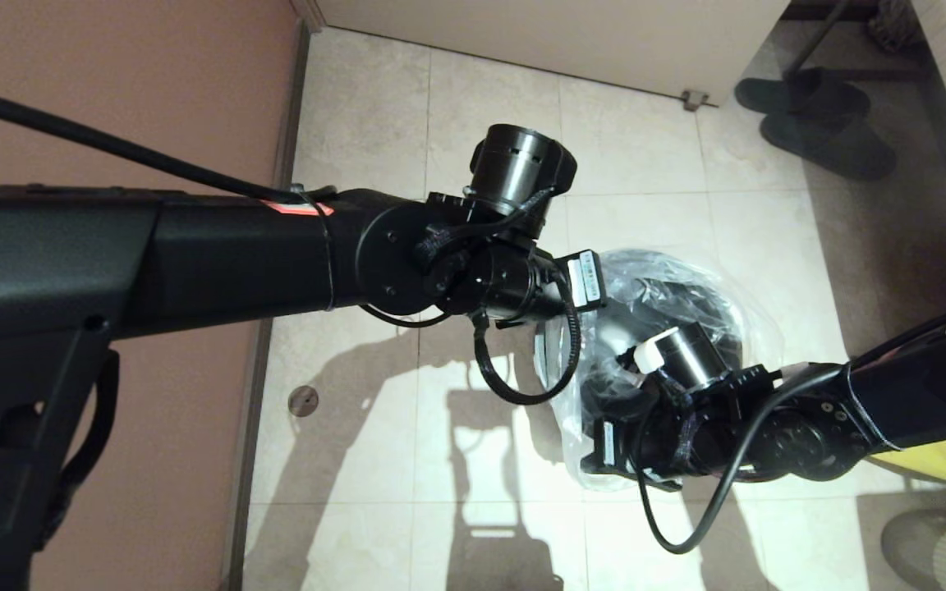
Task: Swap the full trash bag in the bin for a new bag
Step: Put the new garbage bag on the trash can
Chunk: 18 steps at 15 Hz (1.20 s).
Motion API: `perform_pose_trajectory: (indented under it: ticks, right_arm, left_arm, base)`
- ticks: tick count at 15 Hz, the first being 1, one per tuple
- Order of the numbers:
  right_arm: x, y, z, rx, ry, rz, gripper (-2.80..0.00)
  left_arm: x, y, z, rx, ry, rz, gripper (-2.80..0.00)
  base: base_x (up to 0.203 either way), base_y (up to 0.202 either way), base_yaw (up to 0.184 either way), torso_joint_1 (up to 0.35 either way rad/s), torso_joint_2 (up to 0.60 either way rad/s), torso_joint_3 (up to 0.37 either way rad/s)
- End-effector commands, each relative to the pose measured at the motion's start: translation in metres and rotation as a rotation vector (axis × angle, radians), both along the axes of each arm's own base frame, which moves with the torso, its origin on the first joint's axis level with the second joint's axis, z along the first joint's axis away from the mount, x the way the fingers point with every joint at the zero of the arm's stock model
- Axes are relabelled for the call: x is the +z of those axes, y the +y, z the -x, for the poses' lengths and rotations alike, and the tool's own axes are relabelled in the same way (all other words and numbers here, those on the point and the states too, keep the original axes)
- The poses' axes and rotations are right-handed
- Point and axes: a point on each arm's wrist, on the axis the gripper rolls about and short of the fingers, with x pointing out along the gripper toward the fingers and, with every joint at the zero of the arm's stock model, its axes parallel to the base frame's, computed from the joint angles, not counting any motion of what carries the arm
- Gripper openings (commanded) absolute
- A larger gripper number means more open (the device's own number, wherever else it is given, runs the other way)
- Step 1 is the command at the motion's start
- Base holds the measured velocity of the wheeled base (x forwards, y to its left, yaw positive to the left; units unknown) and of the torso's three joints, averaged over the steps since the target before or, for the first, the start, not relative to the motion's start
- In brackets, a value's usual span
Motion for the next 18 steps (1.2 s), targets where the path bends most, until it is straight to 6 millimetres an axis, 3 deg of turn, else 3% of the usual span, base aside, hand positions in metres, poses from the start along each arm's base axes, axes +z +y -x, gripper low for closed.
perform_pose_trajectory:
  ticks: [1,12,18]
  right_arm:
    - [-0.001,0.0,0.0,-0.001,-0.002,-0.006,-2.8]
    - [-0.011,-0.005,-0.001,0.001,-0.02,-0.036,-2.8]
    - [-0.01,-0.006,-0.001,0.0,-0.027,-0.038,-2.8]
  left_arm:
    - [-0.002,0.006,-0.007,0.02,0.007,-0.001,-2.8]
    - [0.004,-0.001,-0.02,-0.107,-0.008,0.111,-2.8]
    - [-0.018,-0.001,-0.037,-0.07,0.021,0.074,-2.8]
  base:
    - [0.0,0.0,0.0,0.0,0.0,0.0]
    - [0.0,0.0,0.0,0.0,0.0,0.0]
    - [0.0,0.0,0.0,0.0,0.0,0.0]
